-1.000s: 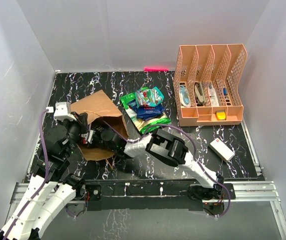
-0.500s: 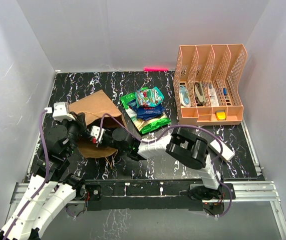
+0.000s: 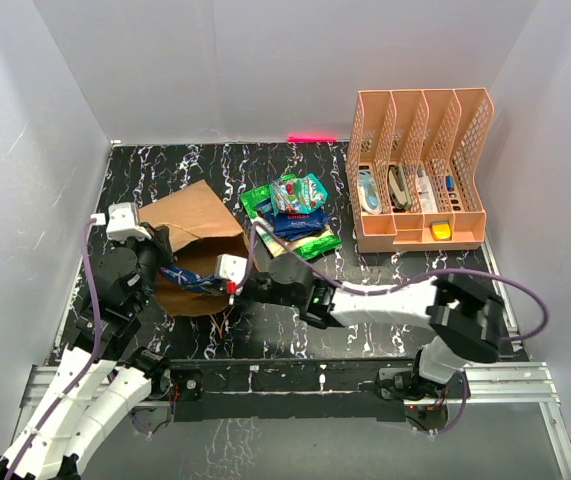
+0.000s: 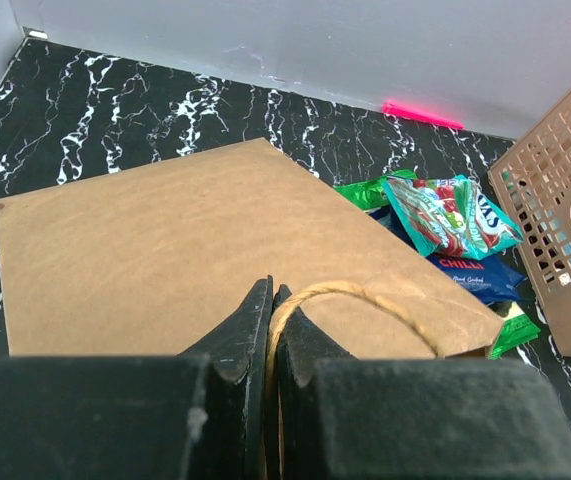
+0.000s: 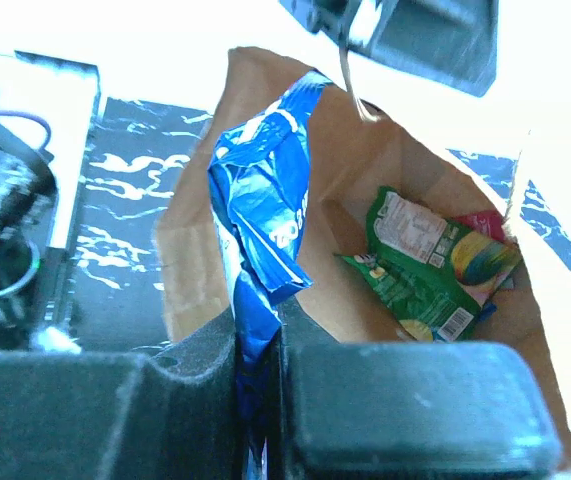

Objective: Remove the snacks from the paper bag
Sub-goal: Take out the snack from the paper bag, then place the snack at the center of the board.

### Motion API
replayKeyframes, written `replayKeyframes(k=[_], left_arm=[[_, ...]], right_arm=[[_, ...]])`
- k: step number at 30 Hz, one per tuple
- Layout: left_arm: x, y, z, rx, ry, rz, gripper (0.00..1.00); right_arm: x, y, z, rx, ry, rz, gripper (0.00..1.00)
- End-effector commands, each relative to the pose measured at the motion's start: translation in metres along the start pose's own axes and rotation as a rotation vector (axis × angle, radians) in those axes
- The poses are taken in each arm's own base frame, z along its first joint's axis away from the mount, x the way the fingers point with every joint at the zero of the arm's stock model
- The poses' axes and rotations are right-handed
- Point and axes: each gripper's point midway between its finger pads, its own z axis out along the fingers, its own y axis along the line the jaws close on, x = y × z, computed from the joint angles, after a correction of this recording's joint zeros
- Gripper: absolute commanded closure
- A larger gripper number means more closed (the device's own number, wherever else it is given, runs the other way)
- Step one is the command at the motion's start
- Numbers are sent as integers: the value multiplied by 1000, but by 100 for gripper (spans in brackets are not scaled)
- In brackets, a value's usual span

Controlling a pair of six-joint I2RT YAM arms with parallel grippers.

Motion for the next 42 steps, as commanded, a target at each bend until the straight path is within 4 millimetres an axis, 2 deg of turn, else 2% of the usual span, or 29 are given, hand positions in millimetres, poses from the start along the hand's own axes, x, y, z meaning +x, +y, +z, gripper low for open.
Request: replayKeyframes(k=[1, 6, 11, 12, 17, 20, 24, 27, 29, 32, 35, 39, 42], left_arm=[[-3, 7, 2, -41, -7, 3, 100], [0, 10, 4, -60, 4, 9, 100], [1, 13, 7, -82, 14, 12, 100], [1, 14, 7, -86, 15, 13, 100], [4, 15, 10, -95, 24, 13, 100], [4, 15, 11, -96, 27, 14, 100], [4, 15, 10, -94, 27, 13, 100], [2, 16, 9, -97, 21, 10, 100], [1, 16, 8, -95, 16, 7, 100], [1, 15, 7, -88, 14, 6, 100], [-1, 15, 6, -86, 8, 3, 100], [0, 15, 6, -87, 9, 4, 100], [0, 16, 6, -89, 8, 4, 100]], right_arm=[[-45, 8, -28, -75, -36, 51, 92], [-53, 11, -68, -109, 70, 39, 92], [-54, -9, -120, 34, 143, 32, 92], [-57, -20, -134, 110, 145, 50, 92], [-41, -82, -195, 593, 180, 196, 92], [-38, -102, -212, 722, 188, 186, 92], [-27, -136, -216, 835, 241, 151, 92], [-11, -172, -222, 908, 287, 167, 92], [-6, -189, -217, 892, 282, 200, 92], [-12, -208, -201, 831, 222, 276, 92], [-27, -219, -176, 714, 126, 367, 92], [-36, -217, -136, 533, 69, 450, 92], [-40, -218, -122, 463, 17, 523, 92]])
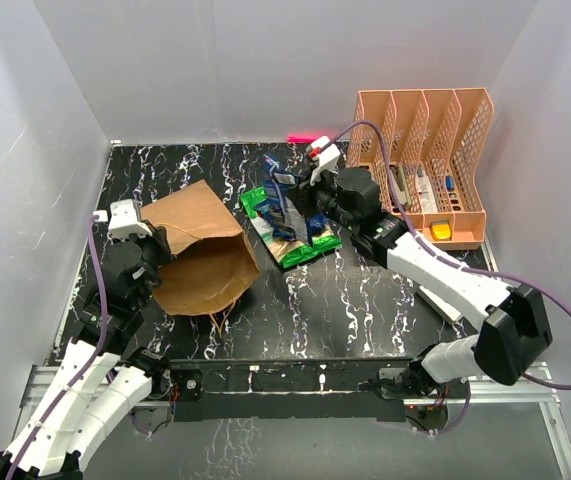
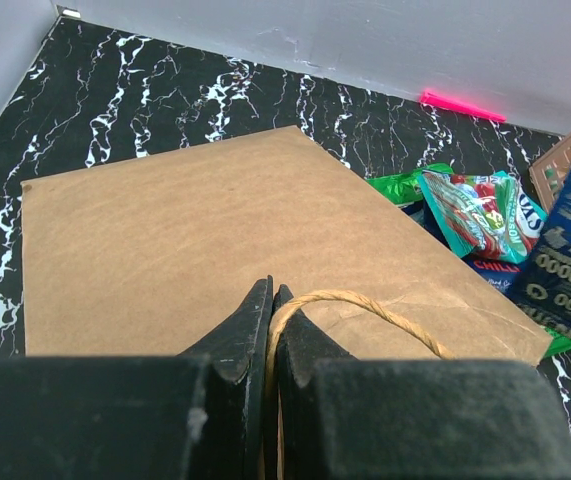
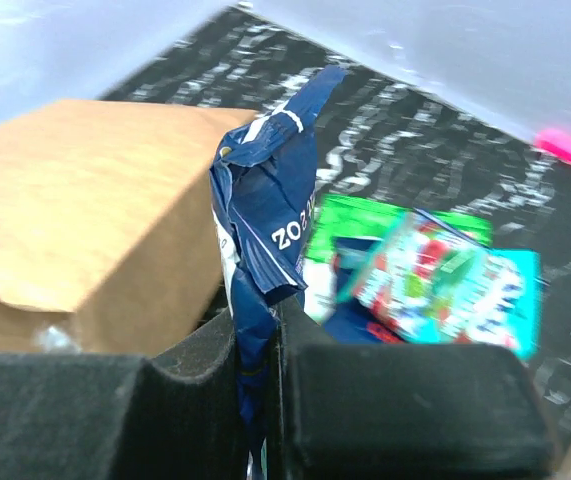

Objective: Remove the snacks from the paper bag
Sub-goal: Place the snack at the center of the board.

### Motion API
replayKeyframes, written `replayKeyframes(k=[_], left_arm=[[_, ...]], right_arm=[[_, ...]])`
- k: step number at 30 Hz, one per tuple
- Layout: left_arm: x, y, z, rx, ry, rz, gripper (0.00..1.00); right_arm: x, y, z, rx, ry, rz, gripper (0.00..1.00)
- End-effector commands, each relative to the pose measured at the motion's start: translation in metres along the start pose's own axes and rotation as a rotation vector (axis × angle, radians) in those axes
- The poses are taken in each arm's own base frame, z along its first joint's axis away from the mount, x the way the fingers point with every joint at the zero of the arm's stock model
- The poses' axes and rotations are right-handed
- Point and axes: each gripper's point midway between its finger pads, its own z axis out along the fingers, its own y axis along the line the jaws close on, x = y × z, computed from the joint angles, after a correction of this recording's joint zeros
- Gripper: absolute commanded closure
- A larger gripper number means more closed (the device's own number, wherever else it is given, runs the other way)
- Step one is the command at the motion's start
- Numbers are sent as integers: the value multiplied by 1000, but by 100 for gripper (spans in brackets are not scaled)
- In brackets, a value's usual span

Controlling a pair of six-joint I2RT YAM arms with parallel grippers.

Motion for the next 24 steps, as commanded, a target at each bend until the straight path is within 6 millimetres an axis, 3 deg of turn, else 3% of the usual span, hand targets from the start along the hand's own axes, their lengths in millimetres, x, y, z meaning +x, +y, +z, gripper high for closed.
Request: replayKeyframes(k=[1, 3, 7, 11, 12, 14, 18, 22, 24], left_arm=[[-10, 3, -2, -13, -28, -13, 100], [-9, 3, -3, -14, -28, -15, 100], [-9, 2, -2, -7, -28, -16, 100], [-8, 3, -2, -15, -24, -15, 100], [-8, 3, -2, -15, -24, -15, 100], [-8, 3, -2, -17, -24, -14, 100], [-7, 3, -1, -19, -20, -12, 100], [-7, 3, -1, -18, -21, -13, 100], [-7, 3, -1, -16, -20, -13, 100]], right_arm=[[-43, 33, 11, -228, -120, 140, 92], [-25, 7, 23, -191, -91, 166, 92], [54, -61, 53, -24, 53, 244, 92], [104, -120, 69, 110, 146, 244, 92], [124, -131, 76, 124, 186, 250, 92], [143, -142, 82, 127, 237, 271, 92], [161, -135, 86, 69, 295, 297, 92], [163, -138, 81, 94, 317, 288, 91], [155, -136, 78, 84, 319, 280, 86]])
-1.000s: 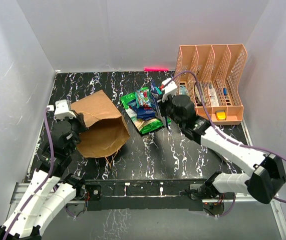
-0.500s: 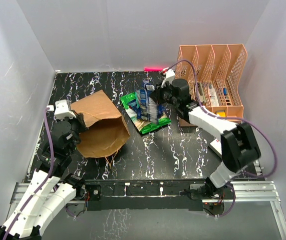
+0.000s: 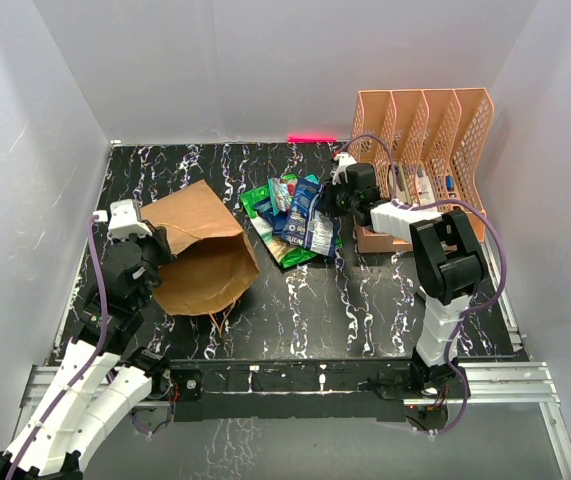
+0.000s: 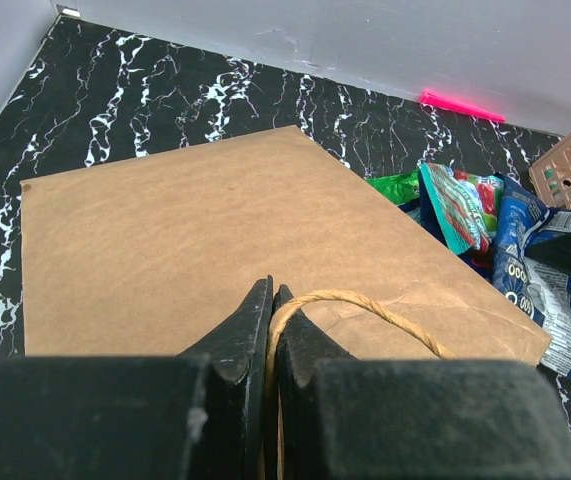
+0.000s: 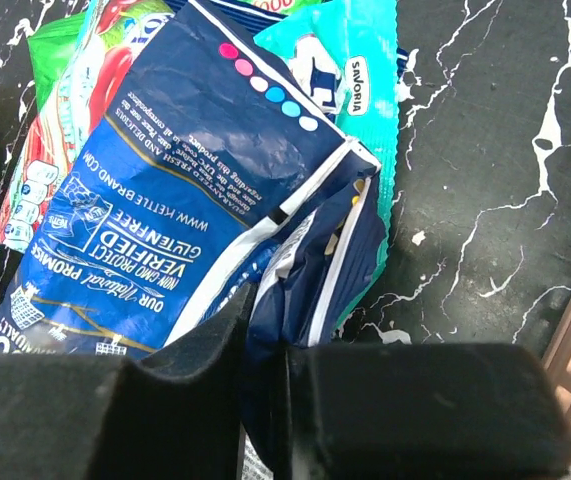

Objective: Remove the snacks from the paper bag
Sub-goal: Place the snack at the center of the board.

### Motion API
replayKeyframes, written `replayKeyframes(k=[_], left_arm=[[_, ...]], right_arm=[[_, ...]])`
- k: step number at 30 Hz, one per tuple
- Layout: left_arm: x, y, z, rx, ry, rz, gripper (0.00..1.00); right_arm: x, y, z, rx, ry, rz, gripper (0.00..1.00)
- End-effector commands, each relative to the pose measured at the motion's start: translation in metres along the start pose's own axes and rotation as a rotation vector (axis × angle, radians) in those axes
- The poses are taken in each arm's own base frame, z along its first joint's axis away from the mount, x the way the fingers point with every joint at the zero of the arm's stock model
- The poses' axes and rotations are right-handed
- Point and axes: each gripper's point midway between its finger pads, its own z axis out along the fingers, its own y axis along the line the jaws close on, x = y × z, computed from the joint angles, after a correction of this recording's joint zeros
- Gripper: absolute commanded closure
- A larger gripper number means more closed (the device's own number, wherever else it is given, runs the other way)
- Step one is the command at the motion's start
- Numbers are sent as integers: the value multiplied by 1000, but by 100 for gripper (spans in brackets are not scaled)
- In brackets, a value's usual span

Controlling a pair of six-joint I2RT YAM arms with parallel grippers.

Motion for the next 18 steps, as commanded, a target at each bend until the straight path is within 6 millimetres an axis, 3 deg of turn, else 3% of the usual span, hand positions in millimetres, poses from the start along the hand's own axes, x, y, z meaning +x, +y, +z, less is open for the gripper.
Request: replayKeyframes(k=[1, 3, 6, 10, 13, 18], left_arm=[[-7, 2, 0, -14, -19, -9, 100], [-7, 2, 0, -11, -19, -10, 100], [-6, 2, 0, -11, -17, -7, 100], [-7, 1, 0, -5, -18, -9, 100], [-6, 0, 0, -3, -16, -10, 100], [-7, -1, 0, 2, -19, -12, 100]], right_arm=[[-36, 23, -17, -50, -42, -54, 83], [-44, 34, -30, -76, -32, -28, 77], [-55, 54, -60, -117, -55, -4, 57], [-53, 65, -98, -119, -77, -21, 36], [-35, 74, -122, -151, -43, -12, 26], [-1, 114, -150, -244, -40, -107, 18]])
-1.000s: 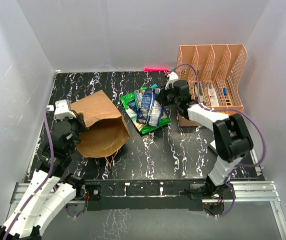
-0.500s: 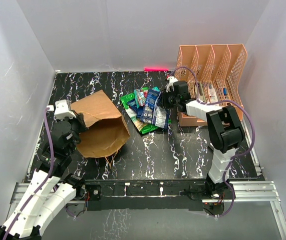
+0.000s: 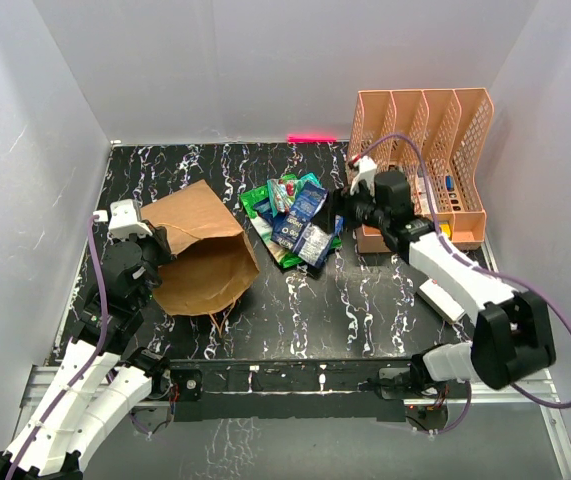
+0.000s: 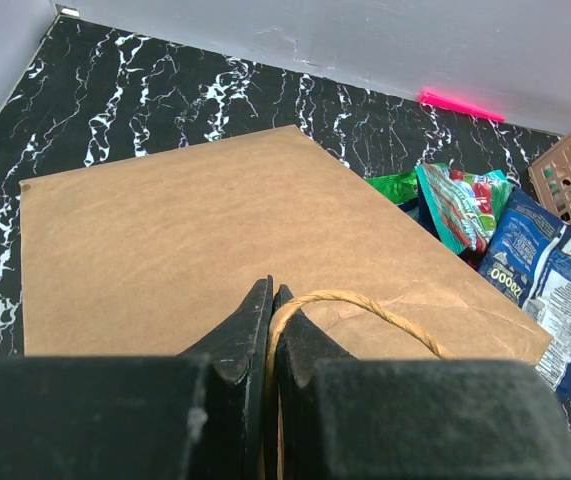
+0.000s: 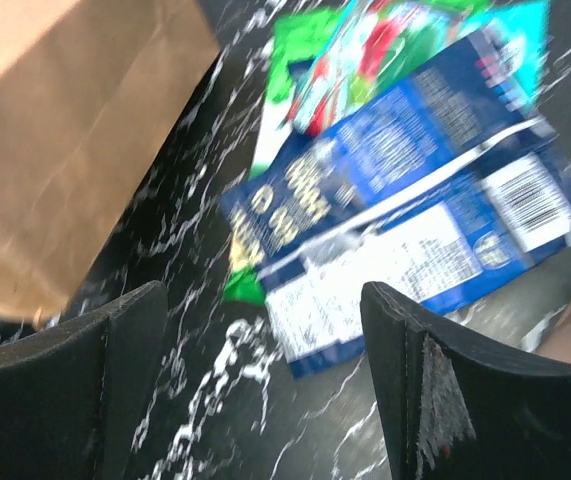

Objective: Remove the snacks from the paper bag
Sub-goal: Place the snack at the center of the board, then take out the snack from the paper bag.

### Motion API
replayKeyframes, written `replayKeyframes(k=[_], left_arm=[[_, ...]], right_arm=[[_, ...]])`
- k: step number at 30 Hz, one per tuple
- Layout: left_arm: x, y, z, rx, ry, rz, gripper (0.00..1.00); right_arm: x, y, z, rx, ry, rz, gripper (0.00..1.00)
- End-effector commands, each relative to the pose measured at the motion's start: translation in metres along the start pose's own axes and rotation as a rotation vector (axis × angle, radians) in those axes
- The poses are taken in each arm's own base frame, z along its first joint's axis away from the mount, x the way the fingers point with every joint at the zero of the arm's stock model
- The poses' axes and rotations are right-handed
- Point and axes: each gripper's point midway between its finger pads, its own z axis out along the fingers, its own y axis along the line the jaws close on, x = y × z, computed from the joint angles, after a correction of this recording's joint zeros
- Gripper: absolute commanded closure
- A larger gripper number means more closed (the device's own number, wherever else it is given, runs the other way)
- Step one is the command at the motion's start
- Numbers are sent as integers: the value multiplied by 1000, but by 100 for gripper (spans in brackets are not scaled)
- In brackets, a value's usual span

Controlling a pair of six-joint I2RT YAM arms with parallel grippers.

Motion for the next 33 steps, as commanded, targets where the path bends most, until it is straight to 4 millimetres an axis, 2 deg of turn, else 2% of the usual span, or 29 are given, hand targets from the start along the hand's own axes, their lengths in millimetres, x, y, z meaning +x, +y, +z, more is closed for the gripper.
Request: replayKeyframes(k=[1, 3, 5, 16, 20, 24, 29, 33], left_arm=[[-7, -1, -1, 3, -20, -14, 100], [-7, -1, -1, 4, -19, -14, 100], [-6, -1, -1, 4, -17, -13, 100], [-7, 2, -1, -9, -19, -11, 100], [-9, 2, -2, -11, -23, -13, 100], [-10, 2, -3, -10, -28, -15, 100], [-15, 4, -7, -12, -45, -20, 100], [-19, 6, -12, -13, -63, -31, 100]], right_arm=[[43, 36, -13, -48, 73, -98, 17], [52, 47, -14, -14, 88, -160, 16], [56, 67, -15, -32, 91, -205, 16], [47, 220, -12, -195, 110, -614, 17], [61, 266, -14, -331, 50, -847, 16], [83, 283, 3, -386, -52, -1102, 14], [73, 301, 29, -387, -304, -1352, 11], [76, 302, 71, -367, -317, -1507, 12]])
